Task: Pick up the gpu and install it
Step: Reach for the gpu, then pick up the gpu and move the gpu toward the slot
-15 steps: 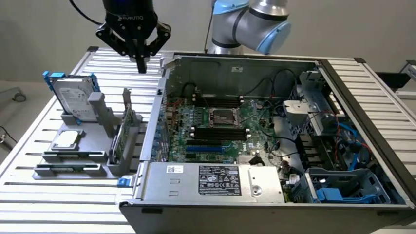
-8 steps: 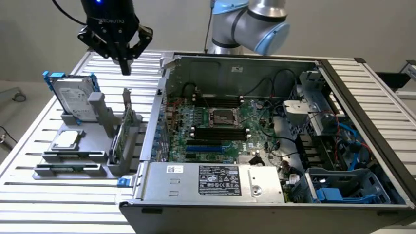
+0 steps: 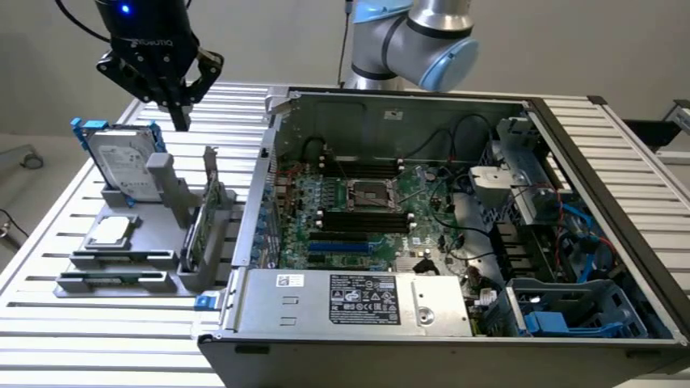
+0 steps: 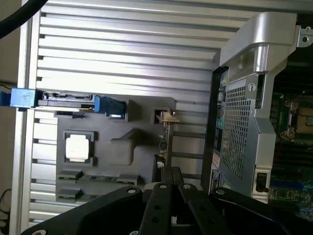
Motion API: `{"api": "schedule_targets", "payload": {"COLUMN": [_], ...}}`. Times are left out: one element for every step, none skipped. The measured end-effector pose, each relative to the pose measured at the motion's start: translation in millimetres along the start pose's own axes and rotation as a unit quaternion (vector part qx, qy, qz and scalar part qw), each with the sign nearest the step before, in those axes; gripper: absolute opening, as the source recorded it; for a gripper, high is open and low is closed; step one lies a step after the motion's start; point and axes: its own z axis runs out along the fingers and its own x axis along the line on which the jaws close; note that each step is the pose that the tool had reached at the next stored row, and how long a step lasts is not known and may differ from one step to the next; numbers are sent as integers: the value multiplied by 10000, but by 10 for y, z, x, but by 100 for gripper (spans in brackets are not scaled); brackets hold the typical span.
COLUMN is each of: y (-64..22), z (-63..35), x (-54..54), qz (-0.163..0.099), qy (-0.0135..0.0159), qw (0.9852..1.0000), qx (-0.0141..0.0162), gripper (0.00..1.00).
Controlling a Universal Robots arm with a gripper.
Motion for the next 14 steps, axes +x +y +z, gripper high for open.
{"api": "schedule_targets", "payload": {"y": [0,0,-1,0,0,0,0,0,0,0,0,0,0,0], "z": [0,-1,0,0,0,0,0,0,0,0,0,0,0,0], "x": [2,2,2,3,3,3,3,3,3,3,3,3,3,3], "qz": [0,0,-1,0,1,0,1,0,1,1,1,1,1,1], "qy": [4,5,5,6,6,6,6,6,6,7,7,8,8,8], "qw": [10000,10000,10000,10000,10000,10000,10000,10000,10000,10000,10000,10000,10000,10000], "qx": [5,9,12,15,19,22,25,28,31,35,39,42,45,48], "gripper": [11,11,11,11,11,11,11,11,11,11,11,11,11,11]}}
